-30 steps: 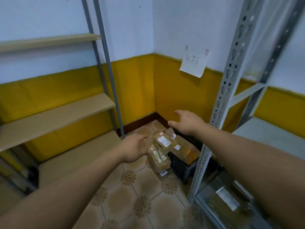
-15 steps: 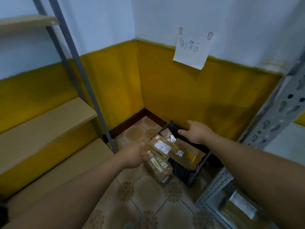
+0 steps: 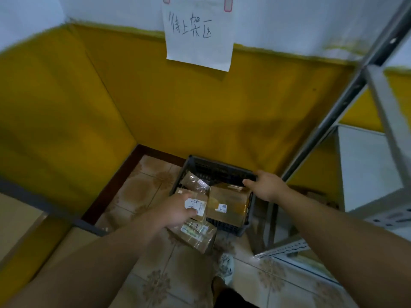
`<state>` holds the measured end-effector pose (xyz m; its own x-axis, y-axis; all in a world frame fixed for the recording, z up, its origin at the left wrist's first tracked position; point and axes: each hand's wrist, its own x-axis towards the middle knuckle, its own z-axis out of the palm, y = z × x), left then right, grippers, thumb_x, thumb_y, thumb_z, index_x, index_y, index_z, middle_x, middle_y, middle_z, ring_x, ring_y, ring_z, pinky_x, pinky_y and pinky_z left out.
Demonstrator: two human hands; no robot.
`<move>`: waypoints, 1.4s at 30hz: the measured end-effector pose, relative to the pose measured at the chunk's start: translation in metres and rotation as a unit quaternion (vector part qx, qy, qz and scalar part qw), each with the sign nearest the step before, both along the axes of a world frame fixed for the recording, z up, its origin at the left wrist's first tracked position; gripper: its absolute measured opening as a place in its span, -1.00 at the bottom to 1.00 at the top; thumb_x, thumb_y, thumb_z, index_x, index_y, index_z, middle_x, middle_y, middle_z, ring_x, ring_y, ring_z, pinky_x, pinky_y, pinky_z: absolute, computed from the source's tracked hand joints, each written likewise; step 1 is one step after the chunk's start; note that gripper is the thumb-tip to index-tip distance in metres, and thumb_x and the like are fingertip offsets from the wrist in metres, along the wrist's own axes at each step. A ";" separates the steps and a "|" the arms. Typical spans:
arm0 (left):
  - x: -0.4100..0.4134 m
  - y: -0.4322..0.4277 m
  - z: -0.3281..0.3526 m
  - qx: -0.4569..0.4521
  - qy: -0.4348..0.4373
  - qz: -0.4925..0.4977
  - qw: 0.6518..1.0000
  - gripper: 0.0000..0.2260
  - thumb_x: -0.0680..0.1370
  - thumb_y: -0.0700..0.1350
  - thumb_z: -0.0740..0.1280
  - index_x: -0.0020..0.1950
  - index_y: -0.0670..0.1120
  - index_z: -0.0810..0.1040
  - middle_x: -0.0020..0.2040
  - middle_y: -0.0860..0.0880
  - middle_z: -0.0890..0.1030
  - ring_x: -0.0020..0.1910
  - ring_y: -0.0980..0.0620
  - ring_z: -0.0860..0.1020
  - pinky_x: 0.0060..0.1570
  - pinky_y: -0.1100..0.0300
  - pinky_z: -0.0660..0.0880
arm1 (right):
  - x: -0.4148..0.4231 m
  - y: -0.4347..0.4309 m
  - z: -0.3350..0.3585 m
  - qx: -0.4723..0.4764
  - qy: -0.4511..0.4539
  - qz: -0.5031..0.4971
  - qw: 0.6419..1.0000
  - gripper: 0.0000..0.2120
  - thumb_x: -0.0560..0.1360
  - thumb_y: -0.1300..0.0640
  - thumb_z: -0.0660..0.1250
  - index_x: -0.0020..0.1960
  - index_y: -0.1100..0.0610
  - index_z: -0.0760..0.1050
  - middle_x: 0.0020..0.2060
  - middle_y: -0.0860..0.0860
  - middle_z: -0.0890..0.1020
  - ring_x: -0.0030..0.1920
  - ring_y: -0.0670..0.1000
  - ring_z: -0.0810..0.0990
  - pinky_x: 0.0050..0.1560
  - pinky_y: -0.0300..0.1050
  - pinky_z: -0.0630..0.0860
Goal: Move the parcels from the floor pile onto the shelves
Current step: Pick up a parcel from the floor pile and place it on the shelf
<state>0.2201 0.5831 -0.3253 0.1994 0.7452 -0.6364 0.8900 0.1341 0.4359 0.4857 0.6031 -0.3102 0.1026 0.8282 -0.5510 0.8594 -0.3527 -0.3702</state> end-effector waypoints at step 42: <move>0.119 0.222 -0.369 -0.241 -0.126 0.179 0.946 -0.46 0.61 -0.06 0.29 0.54 0.11 0.17 0.23 0.05 0.48 -0.08 0.17 0.48 -0.11 0.28 0.49 | 0.051 0.152 -0.400 -0.151 0.266 -0.404 0.862 -0.65 0.63 0.17 0.25 0.35 -0.05 0.27 0.20 0.03 0.53 0.19 0.12 0.53 0.32 0.18 0.44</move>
